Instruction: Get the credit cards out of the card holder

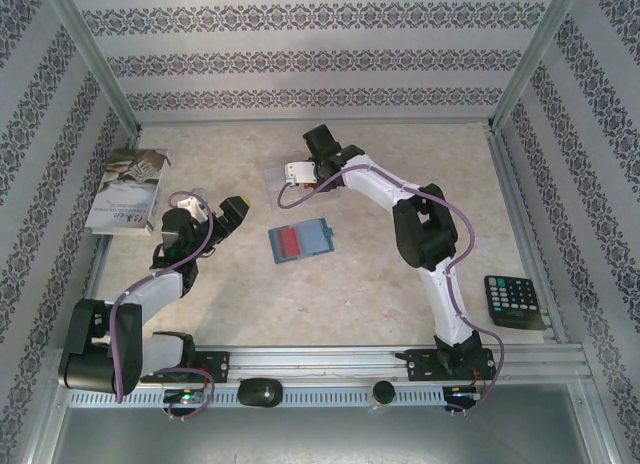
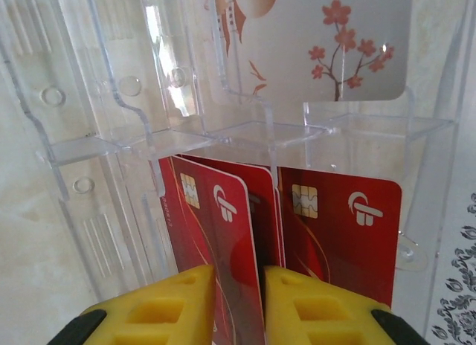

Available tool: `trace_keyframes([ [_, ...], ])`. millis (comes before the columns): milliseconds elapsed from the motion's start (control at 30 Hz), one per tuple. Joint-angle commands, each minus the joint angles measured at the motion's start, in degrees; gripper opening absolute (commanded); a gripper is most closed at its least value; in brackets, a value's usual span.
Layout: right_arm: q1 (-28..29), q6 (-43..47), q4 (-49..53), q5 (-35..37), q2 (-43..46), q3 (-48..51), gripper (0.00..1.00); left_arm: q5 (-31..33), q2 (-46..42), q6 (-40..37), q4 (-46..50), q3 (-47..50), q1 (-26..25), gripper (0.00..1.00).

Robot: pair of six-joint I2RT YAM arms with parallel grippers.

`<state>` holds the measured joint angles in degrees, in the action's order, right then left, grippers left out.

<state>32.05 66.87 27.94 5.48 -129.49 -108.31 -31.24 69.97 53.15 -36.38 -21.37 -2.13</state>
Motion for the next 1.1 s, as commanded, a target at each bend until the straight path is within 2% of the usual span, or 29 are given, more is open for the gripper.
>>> trace_keyframes([
  [0,0.8,-2.2,-5.9,1.7,5.0,2.4,0.25,0.4,-2.3,-0.6,0.5,-0.4,0.6,1.00],
  [200,1.2,-5.1,-10.9,1.1,8.4,5.1,0.28,0.8,-4.2,-0.3,0.9,0.0,0.6,1.00],
  [267,1.3,-8.3,-12.1,1.5,8.7,4.3,0.26,1.0,-4.4,0.4,0.3,0.2,0.6,1.00],
  [367,1.5,-14.5,-12.6,-2.0,11.6,5.3,0.26,1.0,-4.6,1.9,-1.7,0.8,0.6,1.00],
  [433,1.7,-22.1,-12.0,-3.6,13.0,4.5,0.27,2.0,-4.9,3.0,-3.2,1.8,0.6,1.00],
  [567,2.0,-44.5,-6.6,-11.7,15.3,3.1,0.34,3.9,-4.5,6.2,-6.8,3.3,0.6,1.00],
  [700,2.5,-62.8,-6.9,-20.8,18.2,11.3,0.35,3.6,-5.3,6.9,-8.8,4.2,0.6,1.00],
  [767,4.2,-68.0,-6.5,-19.6,19.5,17.0,0.35,4.6,-7.5,4.9,-3.7,3.6,0.6,1.00],
  [933,9.4,-68.6,-1.7,-21.2,19.1,23.5,0.35,7.3,-12.8,0.7,6.3,3.7,0.5,1.00],
  [1067,16.0,-67.2,0.3,-14.7,16.8,24.5,0.36,9.8,-15.9,1.1,7.9,6.4,0.5,1.00],
])
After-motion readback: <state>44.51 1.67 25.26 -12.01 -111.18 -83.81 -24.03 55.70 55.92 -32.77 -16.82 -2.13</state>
